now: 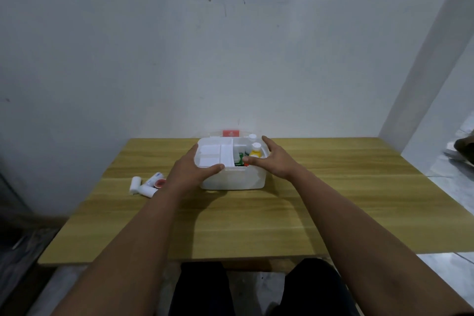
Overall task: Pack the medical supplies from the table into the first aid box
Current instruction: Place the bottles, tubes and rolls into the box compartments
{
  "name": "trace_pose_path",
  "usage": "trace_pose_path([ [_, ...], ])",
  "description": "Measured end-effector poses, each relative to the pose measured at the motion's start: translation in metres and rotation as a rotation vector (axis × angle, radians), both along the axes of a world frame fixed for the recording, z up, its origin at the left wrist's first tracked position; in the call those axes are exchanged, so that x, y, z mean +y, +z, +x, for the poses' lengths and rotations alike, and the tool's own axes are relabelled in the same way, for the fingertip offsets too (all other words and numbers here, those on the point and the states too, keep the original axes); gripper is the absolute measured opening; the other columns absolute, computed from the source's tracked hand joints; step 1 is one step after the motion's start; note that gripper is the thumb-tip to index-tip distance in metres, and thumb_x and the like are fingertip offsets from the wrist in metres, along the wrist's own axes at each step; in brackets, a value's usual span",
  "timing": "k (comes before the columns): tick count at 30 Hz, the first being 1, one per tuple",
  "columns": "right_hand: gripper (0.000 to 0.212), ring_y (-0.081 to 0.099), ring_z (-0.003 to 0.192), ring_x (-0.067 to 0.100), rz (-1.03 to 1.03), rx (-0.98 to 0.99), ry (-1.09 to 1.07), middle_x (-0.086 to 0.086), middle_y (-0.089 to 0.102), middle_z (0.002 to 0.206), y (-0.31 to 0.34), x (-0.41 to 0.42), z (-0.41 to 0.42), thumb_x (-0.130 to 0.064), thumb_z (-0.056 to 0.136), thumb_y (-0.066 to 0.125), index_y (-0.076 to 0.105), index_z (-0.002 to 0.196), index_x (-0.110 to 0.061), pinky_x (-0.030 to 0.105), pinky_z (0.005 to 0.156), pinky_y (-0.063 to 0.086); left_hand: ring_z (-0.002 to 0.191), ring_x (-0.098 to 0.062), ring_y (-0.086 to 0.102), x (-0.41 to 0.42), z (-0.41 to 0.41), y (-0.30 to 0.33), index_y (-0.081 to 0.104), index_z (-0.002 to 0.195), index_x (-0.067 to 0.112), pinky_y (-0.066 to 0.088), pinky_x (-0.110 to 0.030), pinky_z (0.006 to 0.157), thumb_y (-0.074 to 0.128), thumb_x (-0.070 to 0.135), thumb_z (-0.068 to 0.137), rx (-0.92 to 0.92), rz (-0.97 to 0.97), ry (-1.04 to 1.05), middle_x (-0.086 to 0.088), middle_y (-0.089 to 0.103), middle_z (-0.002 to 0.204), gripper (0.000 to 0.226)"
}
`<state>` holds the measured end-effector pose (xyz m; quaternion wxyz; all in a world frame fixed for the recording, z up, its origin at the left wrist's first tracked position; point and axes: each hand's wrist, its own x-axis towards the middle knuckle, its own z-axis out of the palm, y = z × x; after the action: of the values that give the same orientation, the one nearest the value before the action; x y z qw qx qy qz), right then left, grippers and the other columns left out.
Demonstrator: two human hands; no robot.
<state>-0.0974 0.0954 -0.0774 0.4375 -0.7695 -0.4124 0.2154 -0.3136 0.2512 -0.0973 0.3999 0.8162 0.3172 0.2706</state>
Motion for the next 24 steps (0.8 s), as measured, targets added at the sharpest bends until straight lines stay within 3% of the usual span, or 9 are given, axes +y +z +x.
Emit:
trace_pose_path([
  [4, 0.134, 0.037, 0.148, 0.023, -0.035, 0.038, 0.017, -0.001, 0.031, 0.167, -0.005, 0.005, 0.004, -0.053, 0.063, 0.094, 0.014, 0.166, -0.022, 0.035, 0.111, 0.039, 0.116, -0.014, 0.052, 0.002, -0.002, 0.002, 0.044, 0.142, 0.041, 0.049, -0.033, 0.087, 0.083, 0.056, 0.072, -0.005, -0.036, -0.002, 0.017, 0.056, 0.128, 0.082],
  [9, 0.141, 0.037, 0.148, 0.025, -0.067, 0.029, 0.046, 0.003, 0.028, 0.168, -0.007, 0.004, 0.011, -0.045, 0.06, 0.097, 0.007, 0.166, -0.024, 0.035, 0.11, 0.038, 0.118, -0.013, 0.051, 0.005, 0.0, 0.007, 0.043, 0.143, 0.041, 0.047, -0.03, 0.087, 0.084, 0.055, 0.072, 0.001, -0.081, -0.037, 0.019, 0.053, 0.126, 0.083],
  [12, 0.139, 0.031, 0.152, 0.026, -0.046, 0.015, 0.031, 0.003, 0.023, 0.17, -0.005, 0.008, 0.01, -0.046, 0.061, 0.096, 0.009, 0.166, -0.023, 0.039, 0.115, 0.035, 0.123, -0.014, 0.053, 0.011, -0.005, 0.007, 0.044, 0.147, 0.042, 0.055, -0.037, 0.092, 0.083, 0.061, 0.071, 0.003, -0.187, -0.082, 0.016, 0.056, 0.136, 0.088],
  [15, 0.143, 0.031, 0.152, 0.025, -0.06, 0.0, 0.036, 0.002, 0.023, 0.17, -0.004, 0.01, 0.011, -0.053, 0.056, 0.097, 0.01, 0.166, -0.022, 0.041, 0.119, 0.035, 0.117, -0.017, 0.058, 0.023, -0.019, 0.01, 0.046, 0.147, 0.04, 0.059, -0.042, 0.085, 0.074, 0.068, 0.075, -0.006, -0.256, -0.012, 0.011, 0.059, 0.13, 0.082],
  [17, 0.149, 0.032, 0.152, 0.025, -0.078, -0.003, 0.05, 0.001, 0.023, 0.17, -0.004, 0.01, 0.013, -0.061, 0.05, 0.095, 0.01, 0.166, -0.022, 0.042, 0.119, 0.035, 0.11, -0.017, 0.063, 0.037, -0.032, 0.008, 0.053, 0.143, 0.035, 0.059, -0.045, 0.087, 0.068, 0.072, 0.077, 0.0, -0.148, 0.137, 0.007, 0.064, 0.127, 0.077],
  [19, 0.153, 0.033, 0.151, 0.025, -0.089, -0.007, 0.063, 0.001, 0.023, 0.17, -0.006, 0.011, 0.016, -0.067, 0.046, 0.094, 0.01, 0.166, -0.023, 0.042, 0.119, 0.036, 0.104, -0.014, 0.064, 0.051, -0.051, 0.005, 0.059, 0.137, 0.031, 0.058, -0.041, 0.085, 0.066, 0.059, 0.087, 0.069, 0.014, 0.268, 0.007, 0.067, 0.121, 0.057],
  [24, 0.16, 0.035, 0.15, 0.026, -0.088, 0.02, 0.07, 0.002, 0.027, 0.169, -0.005, 0.011, 0.017, -0.074, 0.036, 0.091, 0.011, 0.166, -0.026, 0.043, 0.118, 0.038, 0.112, -0.02, 0.063, 0.086, -0.089, -0.005, 0.064, 0.134, 0.025, 0.051, -0.037, 0.087, 0.066, 0.032, 0.09, 0.457, 0.228, 0.319, 0.002, 0.066, 0.131, 0.045],
])
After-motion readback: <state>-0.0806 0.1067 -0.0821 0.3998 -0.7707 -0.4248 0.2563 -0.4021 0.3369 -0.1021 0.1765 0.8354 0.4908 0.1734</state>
